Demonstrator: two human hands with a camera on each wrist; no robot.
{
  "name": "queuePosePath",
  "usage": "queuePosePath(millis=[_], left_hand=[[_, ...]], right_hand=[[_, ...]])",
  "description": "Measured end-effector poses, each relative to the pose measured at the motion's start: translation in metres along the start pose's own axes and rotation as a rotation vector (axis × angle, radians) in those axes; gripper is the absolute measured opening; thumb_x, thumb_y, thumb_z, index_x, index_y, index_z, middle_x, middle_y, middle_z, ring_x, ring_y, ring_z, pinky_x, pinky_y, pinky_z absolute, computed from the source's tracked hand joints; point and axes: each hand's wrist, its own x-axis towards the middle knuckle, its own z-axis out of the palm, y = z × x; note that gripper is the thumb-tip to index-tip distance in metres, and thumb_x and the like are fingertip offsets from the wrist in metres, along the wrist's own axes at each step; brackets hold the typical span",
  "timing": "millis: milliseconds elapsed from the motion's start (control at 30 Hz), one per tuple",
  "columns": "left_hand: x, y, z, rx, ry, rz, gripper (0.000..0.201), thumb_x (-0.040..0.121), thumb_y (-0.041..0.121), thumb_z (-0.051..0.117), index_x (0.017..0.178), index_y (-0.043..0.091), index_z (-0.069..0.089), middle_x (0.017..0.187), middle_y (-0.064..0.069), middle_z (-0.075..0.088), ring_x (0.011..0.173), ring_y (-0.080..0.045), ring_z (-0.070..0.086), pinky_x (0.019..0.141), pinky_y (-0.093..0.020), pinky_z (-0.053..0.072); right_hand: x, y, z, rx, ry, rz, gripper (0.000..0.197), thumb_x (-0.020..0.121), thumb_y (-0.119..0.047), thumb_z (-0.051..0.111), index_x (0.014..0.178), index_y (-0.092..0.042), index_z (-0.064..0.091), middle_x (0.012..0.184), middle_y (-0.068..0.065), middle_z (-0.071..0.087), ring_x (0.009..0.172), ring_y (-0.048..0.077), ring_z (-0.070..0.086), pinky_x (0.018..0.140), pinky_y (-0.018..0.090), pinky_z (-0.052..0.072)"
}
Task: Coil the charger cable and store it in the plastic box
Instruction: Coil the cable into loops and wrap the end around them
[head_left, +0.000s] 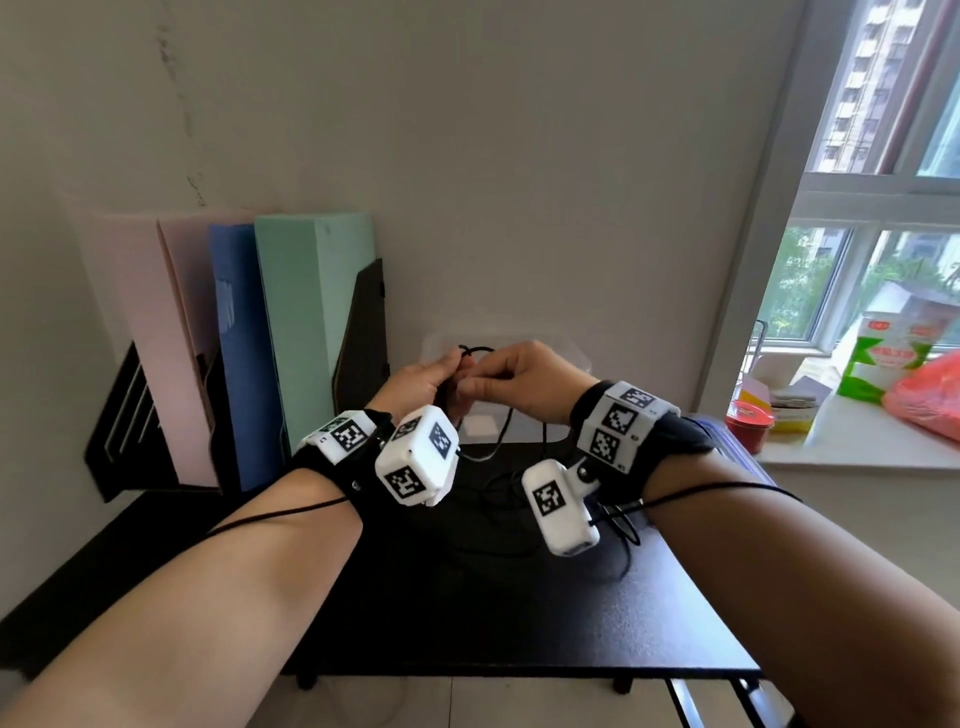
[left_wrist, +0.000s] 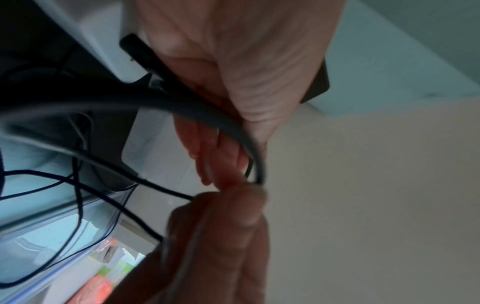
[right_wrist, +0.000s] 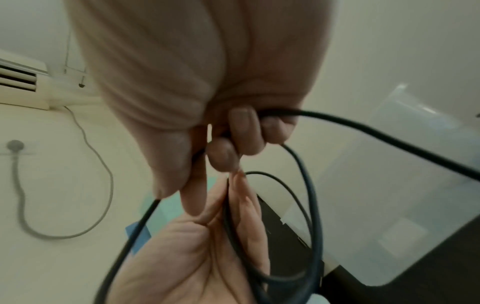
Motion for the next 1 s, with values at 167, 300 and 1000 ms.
queuePosePath(millis=[167,300,1000], left_hand=[[-0.006,-0.003,0.017,0.024,-0.045,-0.070,0.030,0.098,0.022,0.039,0.081,0.010,0.060,0.051,-0.002,0.067,0.046,-0.011,0.065,0.049,-0.020,0.050],[-0.014,0.001,0.019,-0.058,-0.087,-0.129,0.030,0.091,0.020,0.048,0.069,0.010,0.066,0.041,0.003,0.052,0.033,-0.006,0.050,0.037,-0.013,0.040],[-0.015,0.003,0.003,-0.224,-0.420,-0.195,0.036,0.041,0.022,0.093,0.064,0.010,0.068,0.043,0.007,0.044,0.029,-0.003,0.040,0.031,-0.012,0.035]], right_hand=[[0.011,-0.001,-0.003,-0.032,0.263,0.097,0.020,0.080,-0.032,0.070,0.065,-0.019,0.072,0.071,0.002,0.068,0.066,0.010,0.059,0.069,0.026,0.050],[0.010,-0.001,-0.002,-0.102,0.361,0.095,0.019,0.078,-0.035,0.070,0.071,-0.017,0.074,0.089,0.011,0.064,0.081,0.023,0.059,0.070,0.032,0.049],[0.018,0.031,0.004,0.133,0.278,0.194,0.048,0.092,-0.049,0.047,0.059,-0.015,0.052,0.048,-0.002,0.039,0.039,0.007,0.032,0.041,0.016,0.030]])
